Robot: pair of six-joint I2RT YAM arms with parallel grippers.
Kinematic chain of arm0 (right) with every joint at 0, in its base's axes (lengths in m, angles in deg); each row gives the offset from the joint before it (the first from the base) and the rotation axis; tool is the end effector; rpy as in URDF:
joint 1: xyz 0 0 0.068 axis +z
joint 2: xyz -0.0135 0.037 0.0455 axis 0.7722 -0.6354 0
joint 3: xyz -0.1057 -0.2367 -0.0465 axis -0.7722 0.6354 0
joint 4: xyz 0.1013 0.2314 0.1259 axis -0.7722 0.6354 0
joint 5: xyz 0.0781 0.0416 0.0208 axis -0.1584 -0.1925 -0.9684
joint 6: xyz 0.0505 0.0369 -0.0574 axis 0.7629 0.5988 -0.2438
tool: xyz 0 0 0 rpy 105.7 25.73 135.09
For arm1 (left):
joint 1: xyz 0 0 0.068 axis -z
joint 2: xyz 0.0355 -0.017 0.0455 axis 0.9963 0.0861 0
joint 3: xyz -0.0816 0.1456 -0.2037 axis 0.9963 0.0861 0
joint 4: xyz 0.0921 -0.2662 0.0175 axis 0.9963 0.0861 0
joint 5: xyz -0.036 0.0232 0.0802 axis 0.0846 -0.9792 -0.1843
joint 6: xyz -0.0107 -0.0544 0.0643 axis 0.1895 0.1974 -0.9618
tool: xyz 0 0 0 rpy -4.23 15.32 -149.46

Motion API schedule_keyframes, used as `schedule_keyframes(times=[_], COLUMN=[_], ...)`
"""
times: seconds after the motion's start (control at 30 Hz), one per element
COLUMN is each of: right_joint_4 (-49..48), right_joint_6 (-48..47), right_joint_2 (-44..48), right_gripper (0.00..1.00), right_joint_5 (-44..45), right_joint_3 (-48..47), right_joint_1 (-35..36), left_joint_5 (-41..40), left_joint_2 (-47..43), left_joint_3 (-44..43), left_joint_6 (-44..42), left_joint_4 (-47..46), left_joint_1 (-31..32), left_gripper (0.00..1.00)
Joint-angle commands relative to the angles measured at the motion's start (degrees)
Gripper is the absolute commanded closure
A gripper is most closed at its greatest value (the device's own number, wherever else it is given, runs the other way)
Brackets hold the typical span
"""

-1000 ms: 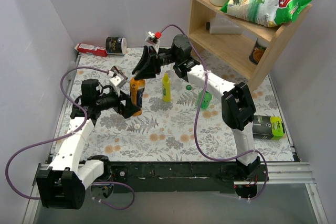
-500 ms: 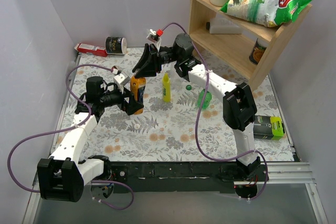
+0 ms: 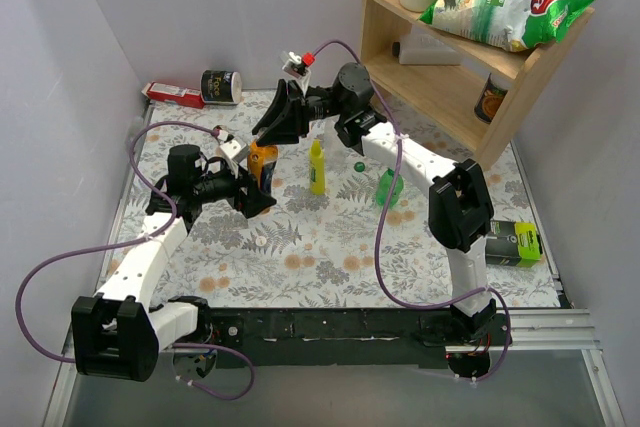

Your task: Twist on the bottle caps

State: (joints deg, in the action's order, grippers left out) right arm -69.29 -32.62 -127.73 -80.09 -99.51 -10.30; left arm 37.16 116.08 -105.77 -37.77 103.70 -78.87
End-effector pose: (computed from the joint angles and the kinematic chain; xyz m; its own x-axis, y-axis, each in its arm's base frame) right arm 0.3375 0.3765 0.3813 -0.2030 0.1010 -0.9740 -0.9166 -0.3694 0.1528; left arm 0.2692 -0.0858 0.2382 -0.8026 -0.1912 -0.5650 0.3858 0.5560 -0.7362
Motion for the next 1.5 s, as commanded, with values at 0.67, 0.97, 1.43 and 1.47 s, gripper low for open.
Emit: schedule_keyframes(times=[0.67, 0.97, 1.43, 1.47], right_joint_4=[31.0, 71.33, 77.49, 77.49], right_joint_6=[-33.65, -78.55, -93.63, -93.89], right_joint_2=[14.53, 12.68, -2.85, -3.92], right_gripper=[0.1, 0.24, 0.41, 0.4], right_joint_5=[2.92, 22.41, 34.21, 34.56], right_joint_3=[3.05, 0.04, 0.06, -1.51], right_joint_1=[-9.58, -0.62, 12.48, 13.09], left_joint_5=[-8.07, -13.62, -11.07, -11.07], left_joint_2=[-10.53, -10.88, -15.63, -15.54], left_joint_3=[-5.51, -10.0, -4.28, -4.28], left_joint_6=[11.95, 17.5, 20.84, 21.02], left_joint_4=[-0.47, -3.91, -3.11, -3.2], left_joint_1=[-11.81, -21.67, -21.58, -21.58], left_gripper=[0.73, 1.0, 1.0, 1.0])
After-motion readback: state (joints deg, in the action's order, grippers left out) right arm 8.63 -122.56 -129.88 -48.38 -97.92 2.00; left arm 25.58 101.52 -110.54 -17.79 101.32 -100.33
